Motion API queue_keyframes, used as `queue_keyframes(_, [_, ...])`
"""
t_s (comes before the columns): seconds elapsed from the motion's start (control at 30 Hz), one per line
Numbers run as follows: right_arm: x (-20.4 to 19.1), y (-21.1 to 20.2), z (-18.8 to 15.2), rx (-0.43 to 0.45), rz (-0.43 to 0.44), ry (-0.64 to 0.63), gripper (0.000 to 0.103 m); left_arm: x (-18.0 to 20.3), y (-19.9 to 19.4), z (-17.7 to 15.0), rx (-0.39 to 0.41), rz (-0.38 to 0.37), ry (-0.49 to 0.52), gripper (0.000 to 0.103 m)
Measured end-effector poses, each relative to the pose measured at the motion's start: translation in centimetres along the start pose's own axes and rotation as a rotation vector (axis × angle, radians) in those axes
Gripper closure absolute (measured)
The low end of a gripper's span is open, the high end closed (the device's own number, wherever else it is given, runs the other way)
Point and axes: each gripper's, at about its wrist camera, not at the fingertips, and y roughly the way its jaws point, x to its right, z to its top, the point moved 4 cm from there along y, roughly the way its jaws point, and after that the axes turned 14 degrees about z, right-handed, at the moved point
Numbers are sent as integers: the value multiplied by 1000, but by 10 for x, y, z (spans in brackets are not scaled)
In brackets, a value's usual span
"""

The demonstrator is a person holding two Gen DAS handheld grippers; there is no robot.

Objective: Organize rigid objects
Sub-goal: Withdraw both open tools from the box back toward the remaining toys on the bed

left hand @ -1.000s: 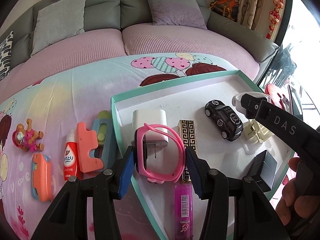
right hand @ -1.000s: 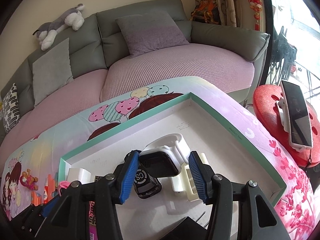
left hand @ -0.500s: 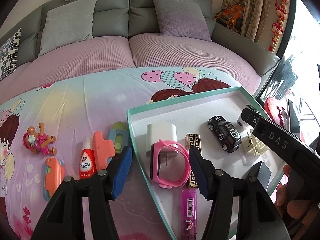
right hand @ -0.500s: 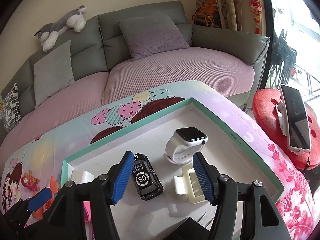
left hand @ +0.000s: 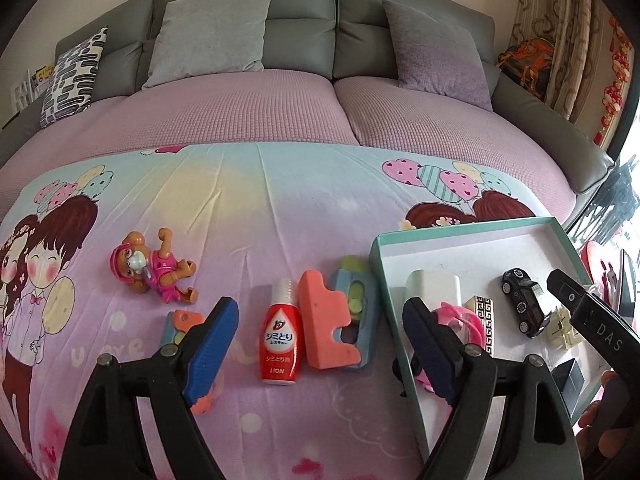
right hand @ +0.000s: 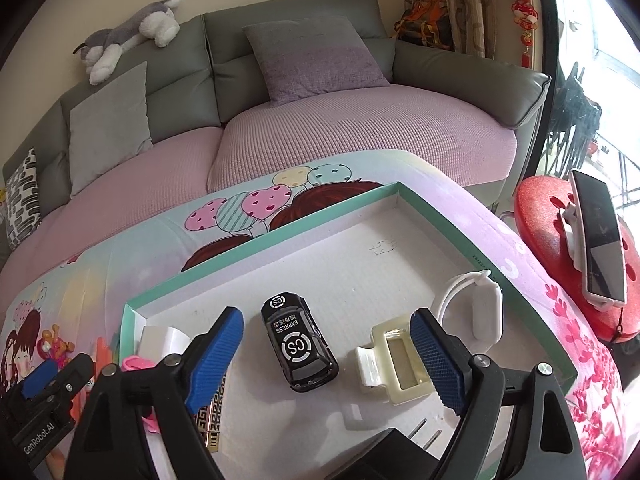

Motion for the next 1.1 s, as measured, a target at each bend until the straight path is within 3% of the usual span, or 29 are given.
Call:
queue_keyframes(0.07, [-1, 1, 0, -3, -2, -5, 15, -5, 3, 0, -6, 11, -13, 18])
queue_keyframes(0.13, [-2, 1, 0, -3, -3, -9, 0, -10, 4, 0, -7, 18, -25, 18])
queue_keyframes(0.23, [-5, 1, -1, 4, -1, -17, 0, -15, 5, 1, 2, 37, -37, 17])
queue_keyframes(0.3, [-7, 2, 0, 3, 2, -23, 0, -18, 6, 2, 5, 45, -42, 0])
queue_keyframes(0.7, [-17, 3, 0, 3, 14, -38, 0, -32, 8, 5, 9, 60, -80, 0])
queue_keyframes(0.9, [-38, -4, 4, 49, 107, -38, 0, -53, 7, 12, 24, 97, -92, 0])
queue_keyframes(1.1, [-85, -1, 0, 55, 205, -135, 0, -108, -3, 21, 75, 194, -185, 0])
